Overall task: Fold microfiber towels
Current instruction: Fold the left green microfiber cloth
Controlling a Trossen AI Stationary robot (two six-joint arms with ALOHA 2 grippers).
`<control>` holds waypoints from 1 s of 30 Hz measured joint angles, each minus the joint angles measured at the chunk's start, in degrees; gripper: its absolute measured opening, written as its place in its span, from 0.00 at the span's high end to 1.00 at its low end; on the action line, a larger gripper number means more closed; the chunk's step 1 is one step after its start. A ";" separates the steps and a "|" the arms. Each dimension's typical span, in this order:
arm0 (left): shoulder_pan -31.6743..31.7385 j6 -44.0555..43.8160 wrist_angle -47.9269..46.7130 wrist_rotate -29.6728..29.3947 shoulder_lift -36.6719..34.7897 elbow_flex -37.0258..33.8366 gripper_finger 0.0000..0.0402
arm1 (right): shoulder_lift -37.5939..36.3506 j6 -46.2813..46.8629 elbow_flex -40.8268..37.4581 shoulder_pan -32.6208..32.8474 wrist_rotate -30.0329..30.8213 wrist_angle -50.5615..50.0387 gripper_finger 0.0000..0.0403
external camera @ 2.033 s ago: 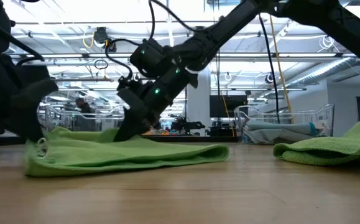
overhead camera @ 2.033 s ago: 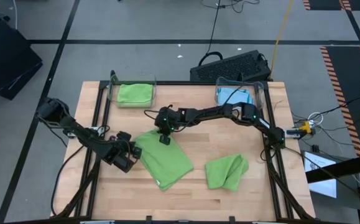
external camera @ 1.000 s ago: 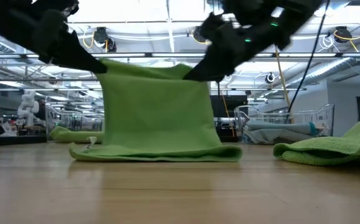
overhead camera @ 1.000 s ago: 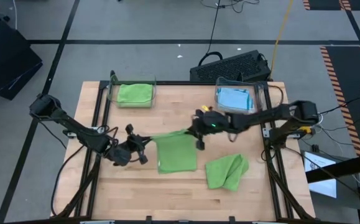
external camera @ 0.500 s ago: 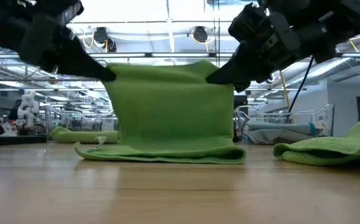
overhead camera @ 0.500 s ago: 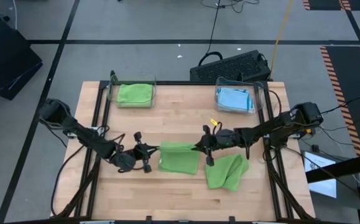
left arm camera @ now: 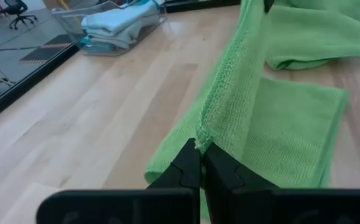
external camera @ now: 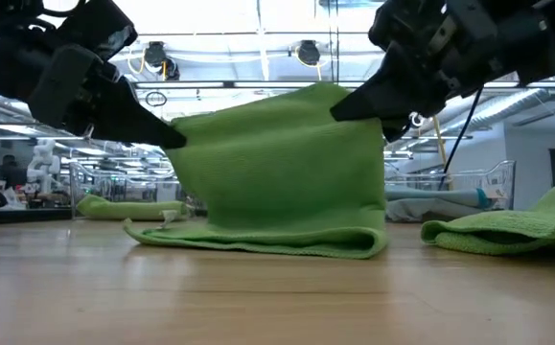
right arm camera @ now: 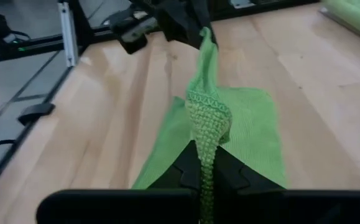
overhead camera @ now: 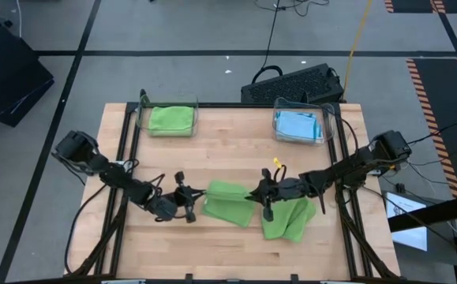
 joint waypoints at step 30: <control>0.62 -0.96 2.43 1.27 2.76 0.01 0.99 | 8.57 7.96 1.36 5.02 2.78 4.05 0.96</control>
